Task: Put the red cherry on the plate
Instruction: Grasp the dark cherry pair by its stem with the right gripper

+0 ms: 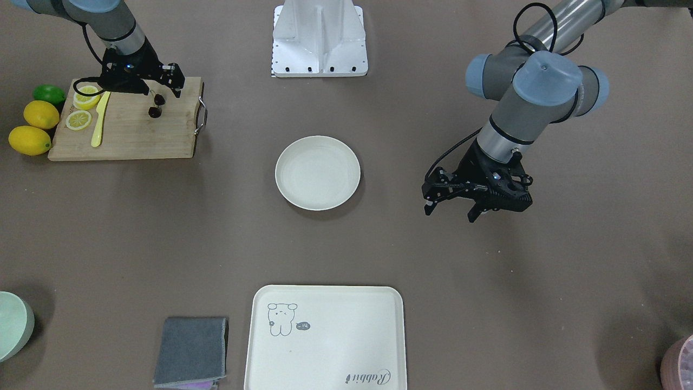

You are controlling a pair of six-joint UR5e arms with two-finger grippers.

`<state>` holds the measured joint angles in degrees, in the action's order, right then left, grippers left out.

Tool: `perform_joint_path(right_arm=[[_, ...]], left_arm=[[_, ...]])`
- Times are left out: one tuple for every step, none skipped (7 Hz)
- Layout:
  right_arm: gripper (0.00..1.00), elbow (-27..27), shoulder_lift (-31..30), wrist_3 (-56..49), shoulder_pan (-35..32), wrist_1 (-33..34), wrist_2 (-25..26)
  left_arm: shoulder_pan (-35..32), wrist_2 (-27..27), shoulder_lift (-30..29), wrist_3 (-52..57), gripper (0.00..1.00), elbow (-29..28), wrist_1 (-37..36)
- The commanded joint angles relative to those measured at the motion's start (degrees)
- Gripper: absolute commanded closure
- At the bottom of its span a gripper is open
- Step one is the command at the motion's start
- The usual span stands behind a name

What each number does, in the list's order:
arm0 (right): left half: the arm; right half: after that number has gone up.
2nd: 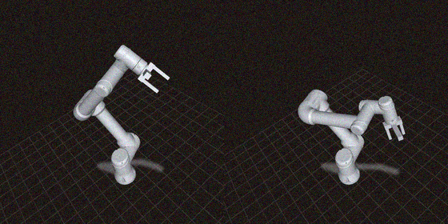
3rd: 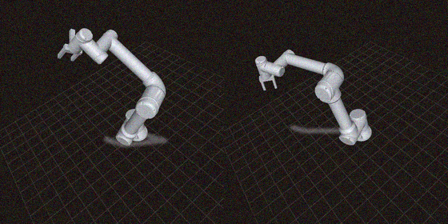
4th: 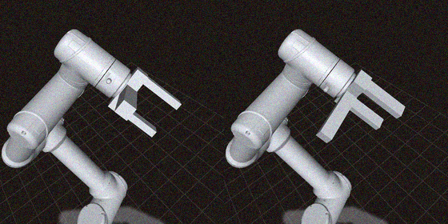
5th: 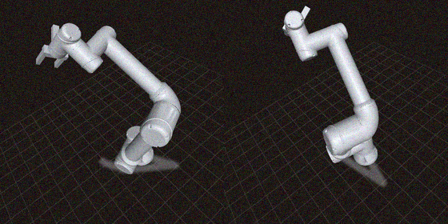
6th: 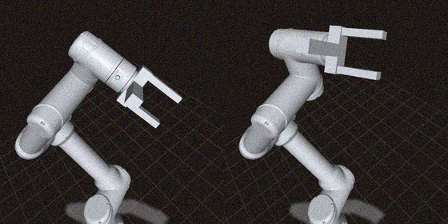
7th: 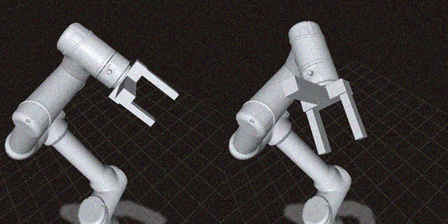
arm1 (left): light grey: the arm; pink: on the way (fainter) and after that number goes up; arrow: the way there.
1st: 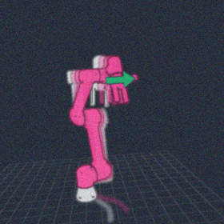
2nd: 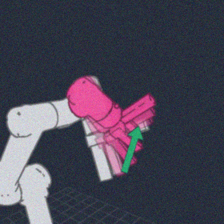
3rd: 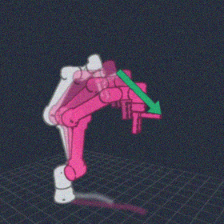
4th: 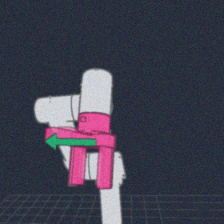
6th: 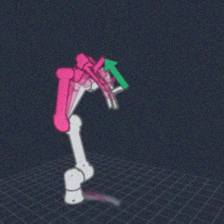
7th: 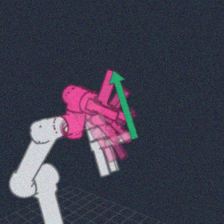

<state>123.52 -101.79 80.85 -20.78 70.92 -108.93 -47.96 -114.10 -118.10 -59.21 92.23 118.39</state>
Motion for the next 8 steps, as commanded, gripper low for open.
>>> perform_joint_path(right_arm=[[0.25,-0.65,-0.07,0.01,0.13,0.1,0.39],[0.26,-0.74,-0.07,0.01,0.13,0.1,0.39],[0.33,-0.65,-0.07,0.01,-0.13,0.1,0.47],[0.5,-0.65,-0.07,0.01,-0.13,0.1,0.74],[0.74,-0.65,-0.25,0.01,-0.13,0.1,0.83],[0.96,-0.74,-0.6,-0.08,-0.13,0.1,0.91],[1.0,-0.65,-0.95,-0.16,-0.13,0.1,1.09],[1.0,-0.65,-0.87,-0.17,-0.22,0.1,1.09]], left_arm=[[0.06,0.02,0.06,-0.2,0.02,0.23,0.0],[0.06,0.1,0.06,-0.29,0.02,0.32,0.0],[0.15,0.11,0.15,-0.29,0.02,0.32,0.08],[0.32,0.11,0.15,-0.29,0.02,0.32,0.09],[0.32,0.11,0.06,-0.29,0.02,0.32,0.09],[0.32,0.11,0.06,-0.29,0.02,0.32,0.09],[0.32,0.11,0.06,-0.29,0.02,0.32,0.09],[0.32,0.11,0.06,-0.29,0.02,0.32,0.09]])
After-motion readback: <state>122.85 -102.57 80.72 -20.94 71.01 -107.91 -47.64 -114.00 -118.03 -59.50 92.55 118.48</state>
